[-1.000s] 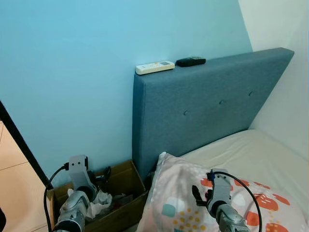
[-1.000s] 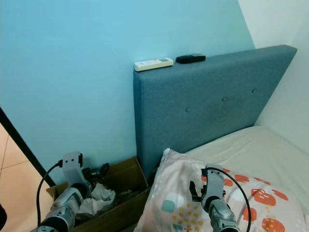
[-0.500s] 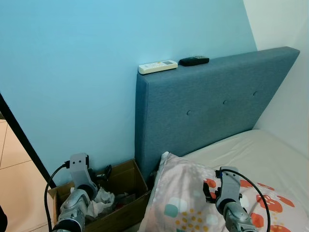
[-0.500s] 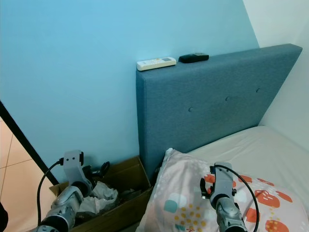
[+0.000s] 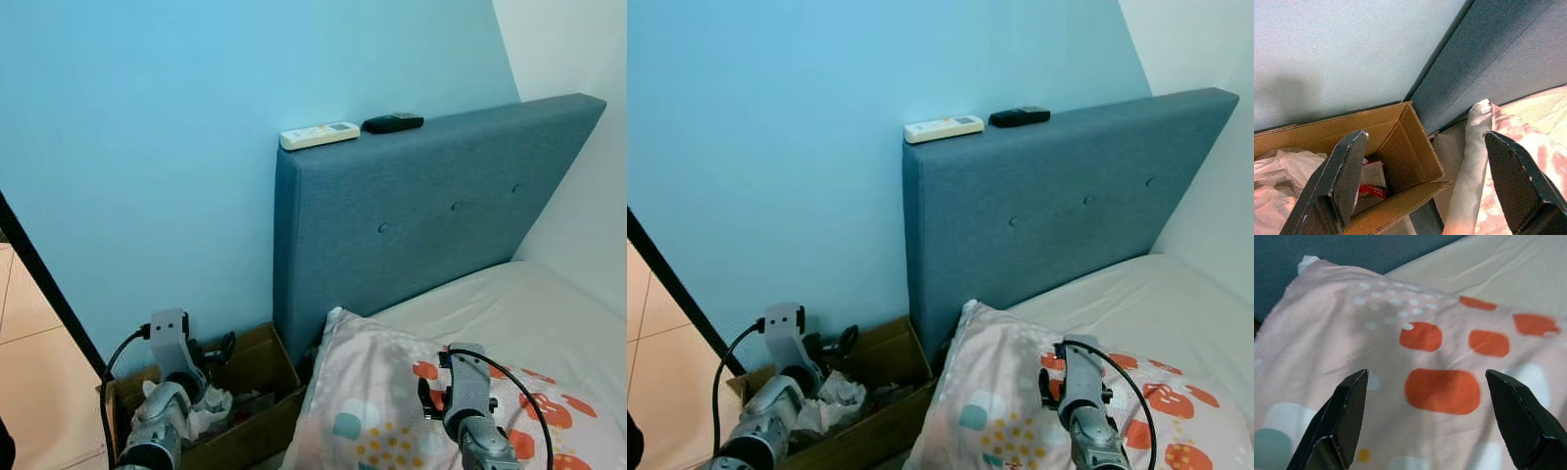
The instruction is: Clean up the room
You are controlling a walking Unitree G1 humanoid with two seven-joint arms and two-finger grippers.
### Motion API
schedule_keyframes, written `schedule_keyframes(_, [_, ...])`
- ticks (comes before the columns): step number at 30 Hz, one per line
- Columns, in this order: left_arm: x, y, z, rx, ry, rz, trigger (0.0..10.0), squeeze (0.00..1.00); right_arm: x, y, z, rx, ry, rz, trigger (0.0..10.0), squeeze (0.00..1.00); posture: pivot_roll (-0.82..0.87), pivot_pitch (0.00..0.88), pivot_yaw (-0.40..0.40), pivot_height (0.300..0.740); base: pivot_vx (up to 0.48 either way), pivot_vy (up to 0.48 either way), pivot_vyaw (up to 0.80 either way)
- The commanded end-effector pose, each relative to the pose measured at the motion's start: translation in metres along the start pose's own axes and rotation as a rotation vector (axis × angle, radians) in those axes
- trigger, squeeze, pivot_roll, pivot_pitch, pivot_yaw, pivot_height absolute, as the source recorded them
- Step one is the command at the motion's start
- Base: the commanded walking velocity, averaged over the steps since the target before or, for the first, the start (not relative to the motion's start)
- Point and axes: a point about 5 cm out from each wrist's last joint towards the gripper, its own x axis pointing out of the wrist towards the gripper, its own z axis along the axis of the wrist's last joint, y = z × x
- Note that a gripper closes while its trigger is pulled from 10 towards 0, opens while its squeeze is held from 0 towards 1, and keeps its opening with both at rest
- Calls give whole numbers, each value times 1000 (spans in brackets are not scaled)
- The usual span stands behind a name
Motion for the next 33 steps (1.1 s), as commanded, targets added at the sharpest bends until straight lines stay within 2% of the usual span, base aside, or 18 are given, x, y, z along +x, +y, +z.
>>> schedule_keyframes(1, [1, -5, -3, 2, 6, -15, 10000, 0, -2, -2, -6, 63, 18, -21, 10000, 0, -74, 48, -45, 705, 0, 0, 0])
schedule_keyframes(2, [1, -5, -3, 2, 6, -15, 10000, 0, -2, -2, -6, 63, 18, -21, 10000, 0, -74, 48, -45, 705, 0, 0, 0])
schedule_keyframes(4, [3, -8, -1, 4, 8, -25, 10000, 0, 1, -14, 1, 134, 21, -152, 10000, 0, -69, 47, -37, 705, 0, 0, 0])
schedule_keyframes(5, [3, -8, -1, 4, 8, -25, 10000, 0, 1, -14, 1, 134, 21, -152, 10000, 0, -69, 47, -37, 705, 0, 0, 0])
schedule_keyframes(7, [4, -8, 0, 11, 6, -30, 10000, 0, 4, -27, 12, 150, 17, -252, 10000, 0, -67, 46, -37, 705, 0, 0, 0])
schedule_keyframes(8, [4, -8, 0, 11, 6, -30, 10000, 0, 4, -27, 12, 150, 17, -252, 10000, 0, -67, 46, -37, 705, 0, 0, 0])
schedule_keyframes(10, [3, -7, 0, 14, 8, -27, 10000, 0, 7, -39, 27, 181, 11, -312, 10000, 0, -63, 44, -37, 696, 0, 0, 0])
schedule_keyframes(14, [4, -6, 1, 13, 6, -21, 10000, 0, 10, -47, 40, 173, 18, -339, 10000, 0, -59, 39, -41, 681, 0, 0, 0])
schedule_keyframes(23, [7, -7, 8, 7, -14, -18, 10000, 0, 11, -55, 50, 194, 16, -385, 10000, 0, -64, 42, -41, 661, 0, 0, 0])
schedule_keyframes(25, [7, -7, 8, 5, -16, -17, 10000, 0, 10, -66, 54, 214, 18, -439, 10000, 0, -63, 42, -44, 651, 0, 0, 0])
schedule_keyframes(26, [7, -7, 8, 5, -16, -17, 10000, 0, 10, -66, 54, 214, 18, -439, 10000, 0, -63, 42, -44, 651, 0, 0, 0])
schedule_keyframes(28, [6, -6, 7, 1, -12, -13, 10000, 0, 7, -78, 59, 237, 19, -494, 10000, 0, -60, 43, -44, 641, 0, 0, 0])
schedule_keyframes(33, [6, -5, 6, -1, -9, -12, 10000, 0, 7, -84, 66, 249, 6, -518, 10000, 0, -58, 47, -45, 631, 0, 0, 0])
